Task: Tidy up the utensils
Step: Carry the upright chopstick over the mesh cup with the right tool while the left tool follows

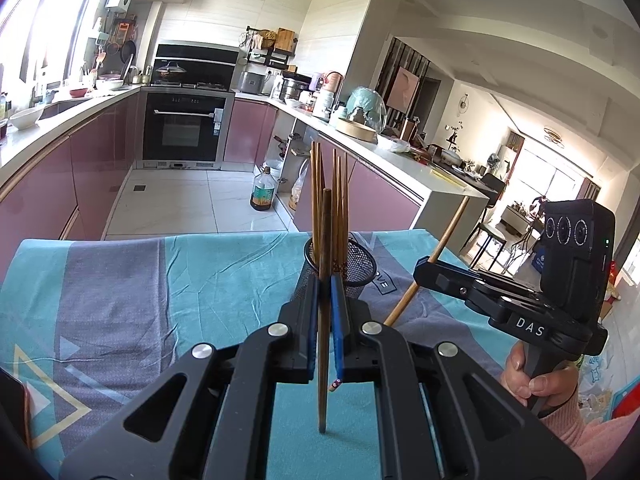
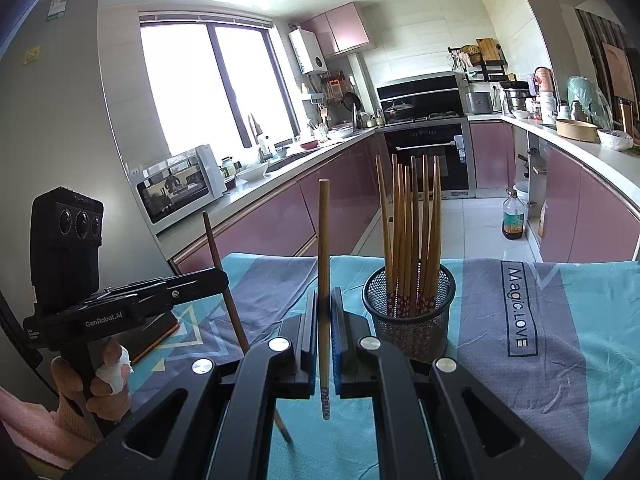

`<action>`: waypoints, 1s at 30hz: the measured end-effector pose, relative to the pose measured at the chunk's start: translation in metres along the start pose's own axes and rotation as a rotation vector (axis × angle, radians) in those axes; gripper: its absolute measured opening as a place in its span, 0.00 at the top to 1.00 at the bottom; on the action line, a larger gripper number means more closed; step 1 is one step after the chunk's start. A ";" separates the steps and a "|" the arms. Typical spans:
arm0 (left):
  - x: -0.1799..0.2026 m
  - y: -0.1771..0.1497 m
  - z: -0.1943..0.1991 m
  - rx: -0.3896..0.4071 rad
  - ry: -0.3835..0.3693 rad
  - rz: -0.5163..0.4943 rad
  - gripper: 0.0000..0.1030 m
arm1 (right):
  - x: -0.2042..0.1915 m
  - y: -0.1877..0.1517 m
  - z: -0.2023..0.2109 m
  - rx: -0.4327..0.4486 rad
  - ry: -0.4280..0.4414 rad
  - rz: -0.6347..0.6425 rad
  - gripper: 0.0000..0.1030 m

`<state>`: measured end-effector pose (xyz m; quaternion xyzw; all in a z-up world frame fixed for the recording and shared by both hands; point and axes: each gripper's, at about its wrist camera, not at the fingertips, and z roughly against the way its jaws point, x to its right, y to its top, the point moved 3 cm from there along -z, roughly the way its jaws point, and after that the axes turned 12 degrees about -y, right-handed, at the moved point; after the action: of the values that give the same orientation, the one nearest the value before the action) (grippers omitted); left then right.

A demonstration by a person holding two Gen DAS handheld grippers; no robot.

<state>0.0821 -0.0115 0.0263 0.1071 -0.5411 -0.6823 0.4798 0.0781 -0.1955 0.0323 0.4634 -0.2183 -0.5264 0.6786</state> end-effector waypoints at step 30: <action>0.006 0.010 0.000 0.017 -0.005 -0.037 0.93 | 0.002 0.012 0.008 0.038 -0.019 0.017 0.95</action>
<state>0.0840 -0.0153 0.0366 0.1195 -0.5461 -0.6867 0.4647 0.0787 -0.2007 0.0459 0.4692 -0.2386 -0.5209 0.6720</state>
